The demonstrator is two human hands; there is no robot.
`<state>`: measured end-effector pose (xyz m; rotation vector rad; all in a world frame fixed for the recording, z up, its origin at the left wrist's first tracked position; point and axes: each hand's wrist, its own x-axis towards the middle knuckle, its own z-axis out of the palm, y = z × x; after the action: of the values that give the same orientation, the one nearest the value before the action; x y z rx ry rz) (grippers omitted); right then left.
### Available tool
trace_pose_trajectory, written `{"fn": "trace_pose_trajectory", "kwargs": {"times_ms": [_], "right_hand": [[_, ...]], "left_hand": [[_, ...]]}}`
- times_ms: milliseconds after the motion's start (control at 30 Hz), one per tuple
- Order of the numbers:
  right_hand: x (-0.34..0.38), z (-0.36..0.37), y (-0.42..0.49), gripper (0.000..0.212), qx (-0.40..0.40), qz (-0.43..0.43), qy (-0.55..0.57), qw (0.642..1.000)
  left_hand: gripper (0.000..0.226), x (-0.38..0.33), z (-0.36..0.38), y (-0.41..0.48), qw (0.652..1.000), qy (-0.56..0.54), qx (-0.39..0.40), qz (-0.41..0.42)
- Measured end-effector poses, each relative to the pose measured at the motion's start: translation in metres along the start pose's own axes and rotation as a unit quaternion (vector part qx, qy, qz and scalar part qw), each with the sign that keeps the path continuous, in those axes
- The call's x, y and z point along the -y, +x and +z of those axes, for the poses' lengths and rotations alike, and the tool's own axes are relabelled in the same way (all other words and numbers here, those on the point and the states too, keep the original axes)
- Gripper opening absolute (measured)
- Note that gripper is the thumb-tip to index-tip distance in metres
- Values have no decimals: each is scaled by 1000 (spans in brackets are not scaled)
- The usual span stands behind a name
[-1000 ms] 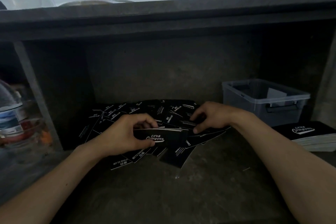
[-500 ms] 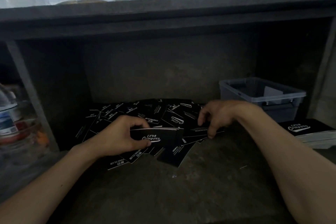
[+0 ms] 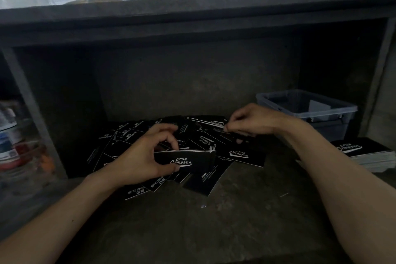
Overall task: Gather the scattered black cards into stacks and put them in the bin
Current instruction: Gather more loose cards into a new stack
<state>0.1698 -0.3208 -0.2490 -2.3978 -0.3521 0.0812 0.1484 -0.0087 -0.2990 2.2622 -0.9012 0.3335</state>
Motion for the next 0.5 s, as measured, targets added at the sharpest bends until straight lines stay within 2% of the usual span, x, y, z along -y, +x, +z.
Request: {"fn": "trace_pose_trajectory", "kwargs": {"times_ms": [67,133,233,300,400,467,500], "right_hand": [[6,4,-2,20,28,-4,68,997],[11,13,-3,18,55,-27,64,996],[19,34,-3,24,159,-50,62,984],[26,40,-4,36,163,-38,94,981],[24,30,2,45,22,-32,94,995],[12,18,5,37,-27,-23,-40,999],[6,15,5,36,-7,9,-123,992]], "left_hand": [[56,1,1,0,1000,-1,-10,-7],[77,1,1,1,999,-5,-25,-18],[101,1,3,1,999,-33,-4,-20],[90,0,5,0,997,-66,26,-15],[57,-2,4,-1,999,-34,22,13],[45,-2,1,-1,999,-8,5,36],[42,-3,0,-1,999,-5,-3,42]]}}
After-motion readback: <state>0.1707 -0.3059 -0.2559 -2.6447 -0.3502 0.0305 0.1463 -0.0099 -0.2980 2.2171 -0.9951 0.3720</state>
